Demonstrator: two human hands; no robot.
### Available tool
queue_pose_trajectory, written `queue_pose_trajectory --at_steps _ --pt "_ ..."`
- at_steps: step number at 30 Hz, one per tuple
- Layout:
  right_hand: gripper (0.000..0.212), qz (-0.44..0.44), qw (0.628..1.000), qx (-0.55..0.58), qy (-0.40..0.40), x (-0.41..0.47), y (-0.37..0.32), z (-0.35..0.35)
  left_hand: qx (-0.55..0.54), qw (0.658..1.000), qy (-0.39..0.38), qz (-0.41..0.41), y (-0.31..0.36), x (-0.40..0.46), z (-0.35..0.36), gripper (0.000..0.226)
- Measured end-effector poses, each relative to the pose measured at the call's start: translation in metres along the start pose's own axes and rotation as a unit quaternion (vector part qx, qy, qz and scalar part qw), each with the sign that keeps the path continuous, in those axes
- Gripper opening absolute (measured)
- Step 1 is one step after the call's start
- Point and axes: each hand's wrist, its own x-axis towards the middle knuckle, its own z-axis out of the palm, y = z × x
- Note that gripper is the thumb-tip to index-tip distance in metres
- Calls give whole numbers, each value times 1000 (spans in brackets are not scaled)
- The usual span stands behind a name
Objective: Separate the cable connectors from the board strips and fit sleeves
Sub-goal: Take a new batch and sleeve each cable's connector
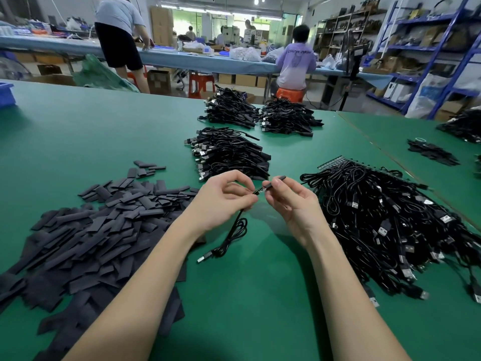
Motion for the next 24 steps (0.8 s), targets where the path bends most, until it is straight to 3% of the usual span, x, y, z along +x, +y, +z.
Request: queue_pose_trajectory --at_steps 7,20,24 --pt "10 24 999 15 18 1 2 0 38 997 18 69 -1 -1 5 10" --pt "21 48 999 25 4 -3 2 4 6 998 16 61 -7 -3 8 12" --pt "11 56 998 12 -8 -4 4 7 -18 998 24 62 -9 -2 7 12"
